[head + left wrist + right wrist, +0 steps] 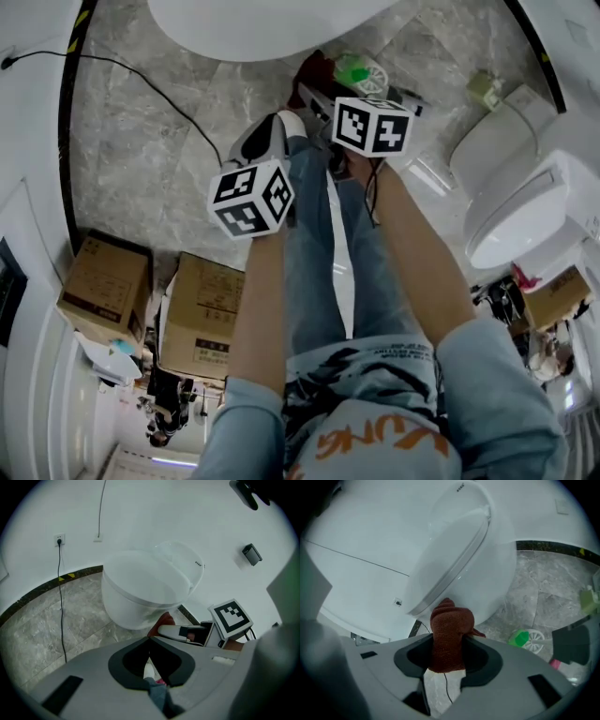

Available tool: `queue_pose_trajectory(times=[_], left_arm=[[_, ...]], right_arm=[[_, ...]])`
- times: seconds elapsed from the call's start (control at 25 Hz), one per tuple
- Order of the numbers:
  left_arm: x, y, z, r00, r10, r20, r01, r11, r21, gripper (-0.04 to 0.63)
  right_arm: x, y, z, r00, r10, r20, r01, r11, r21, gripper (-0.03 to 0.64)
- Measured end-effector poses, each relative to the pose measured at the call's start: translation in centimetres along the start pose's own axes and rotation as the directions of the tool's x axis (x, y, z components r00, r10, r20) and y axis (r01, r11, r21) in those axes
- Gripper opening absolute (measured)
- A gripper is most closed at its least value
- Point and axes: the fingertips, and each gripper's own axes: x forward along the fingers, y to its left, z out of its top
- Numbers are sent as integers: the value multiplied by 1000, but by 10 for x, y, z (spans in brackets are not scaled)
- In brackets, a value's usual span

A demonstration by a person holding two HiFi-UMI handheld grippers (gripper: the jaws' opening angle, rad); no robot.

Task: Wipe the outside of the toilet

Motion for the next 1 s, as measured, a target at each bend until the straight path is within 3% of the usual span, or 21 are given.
queue_pose_trajectory(times=[0.48, 0.76, 1.0], left_arm=[[37, -49, 11, 999, -24, -33, 26, 998, 53, 2], [57, -66, 19, 999, -26, -34, 27, 998, 52, 2], [68, -68, 27, 999, -24, -29, 26, 999, 41, 2]], right_arm=[[-44, -96, 88, 970, -166, 180, 134, 975, 176, 167], [-45, -144, 128, 955, -212, 207, 159, 957, 243, 167], [-25, -170, 149, 959, -218, 178, 159, 941, 298, 169]])
